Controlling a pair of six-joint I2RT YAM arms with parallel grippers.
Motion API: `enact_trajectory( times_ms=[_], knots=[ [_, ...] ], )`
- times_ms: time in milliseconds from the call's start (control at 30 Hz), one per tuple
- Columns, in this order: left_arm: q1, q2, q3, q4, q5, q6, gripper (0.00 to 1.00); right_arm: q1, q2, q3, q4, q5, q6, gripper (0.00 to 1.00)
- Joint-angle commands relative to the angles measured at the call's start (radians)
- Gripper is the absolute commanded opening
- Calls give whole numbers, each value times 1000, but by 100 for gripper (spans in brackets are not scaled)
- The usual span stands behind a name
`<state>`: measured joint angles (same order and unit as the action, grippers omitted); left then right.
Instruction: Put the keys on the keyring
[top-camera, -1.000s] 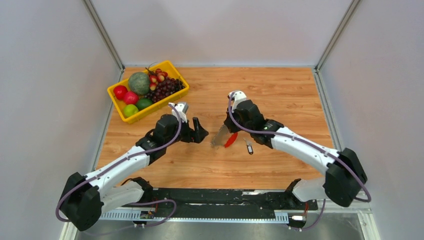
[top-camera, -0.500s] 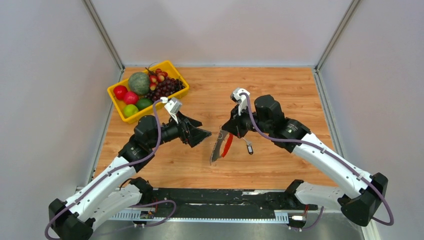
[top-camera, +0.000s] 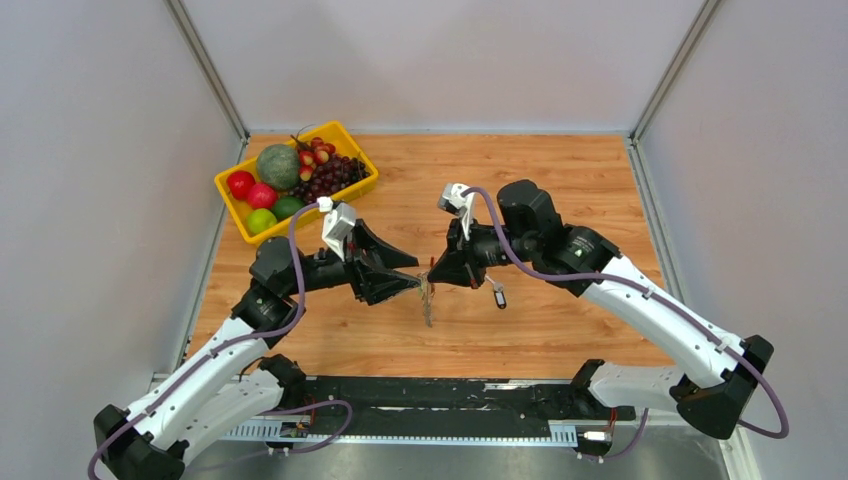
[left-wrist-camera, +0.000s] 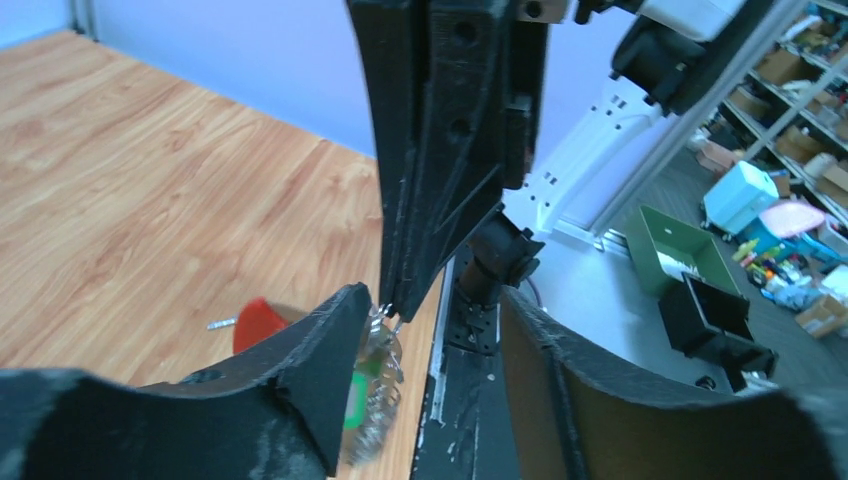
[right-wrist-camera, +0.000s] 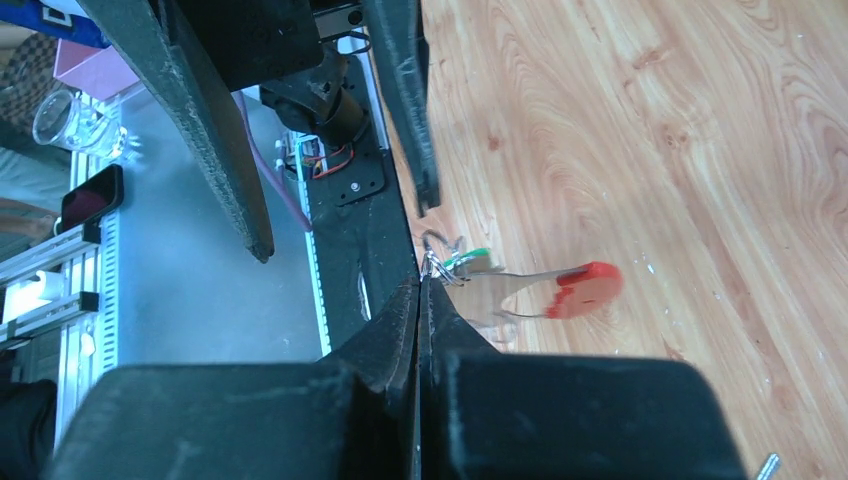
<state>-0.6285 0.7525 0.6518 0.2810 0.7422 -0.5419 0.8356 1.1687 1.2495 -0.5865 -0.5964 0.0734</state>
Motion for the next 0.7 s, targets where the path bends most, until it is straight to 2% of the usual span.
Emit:
enact_trajectory(
  times_ms=[0,200,400,667],
  knots=[
    [-2,-25,19,107,89,-36,59,14,6,79,17,-64,-11,0],
    [-3,-62,22,114,103,-78,51,24,4,105,17,-11,8,0],
    [-20,-61,-2,206,140,-158,51,27,11,129,16,-30,28,0],
    [-27,-41,1,221,141,-160,51,35,2,152,6,-77,4,0]
  ],
)
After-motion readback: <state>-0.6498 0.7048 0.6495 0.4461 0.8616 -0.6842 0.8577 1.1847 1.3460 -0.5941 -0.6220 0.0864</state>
